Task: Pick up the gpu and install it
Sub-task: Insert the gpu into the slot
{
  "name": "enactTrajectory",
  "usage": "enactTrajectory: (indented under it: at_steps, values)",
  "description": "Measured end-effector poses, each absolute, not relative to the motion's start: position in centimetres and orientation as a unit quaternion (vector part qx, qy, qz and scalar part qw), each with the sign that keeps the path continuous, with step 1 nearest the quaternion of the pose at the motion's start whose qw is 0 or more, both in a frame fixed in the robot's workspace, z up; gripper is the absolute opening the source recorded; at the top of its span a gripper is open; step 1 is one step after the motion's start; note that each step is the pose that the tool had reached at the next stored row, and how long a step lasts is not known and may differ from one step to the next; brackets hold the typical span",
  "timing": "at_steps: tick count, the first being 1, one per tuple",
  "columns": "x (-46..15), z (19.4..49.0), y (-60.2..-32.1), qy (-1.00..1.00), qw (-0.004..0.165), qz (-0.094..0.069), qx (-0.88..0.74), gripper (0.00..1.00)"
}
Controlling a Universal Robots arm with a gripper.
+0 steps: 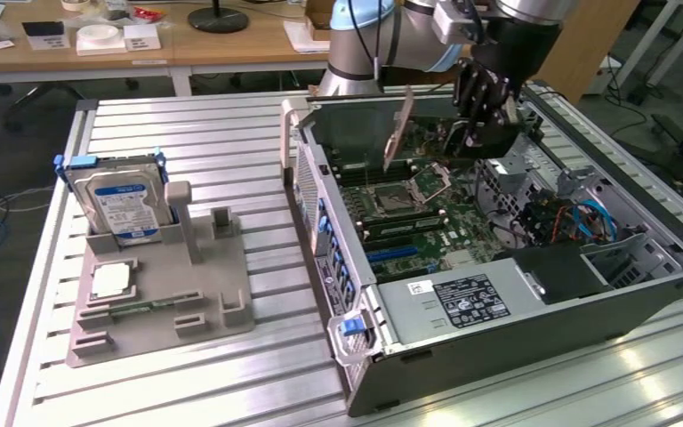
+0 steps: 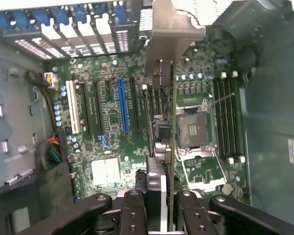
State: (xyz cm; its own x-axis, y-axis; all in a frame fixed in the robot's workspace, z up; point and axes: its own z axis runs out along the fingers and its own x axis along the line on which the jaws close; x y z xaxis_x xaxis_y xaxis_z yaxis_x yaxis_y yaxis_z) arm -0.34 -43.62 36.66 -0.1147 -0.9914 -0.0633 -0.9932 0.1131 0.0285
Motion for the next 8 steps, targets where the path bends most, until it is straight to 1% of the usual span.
enactTrajectory:
  at_steps: [8]
  values:
    - [-0.30, 36.22, -43.62, 0.709, 0.012, 0.032, -0.705, 0.28]
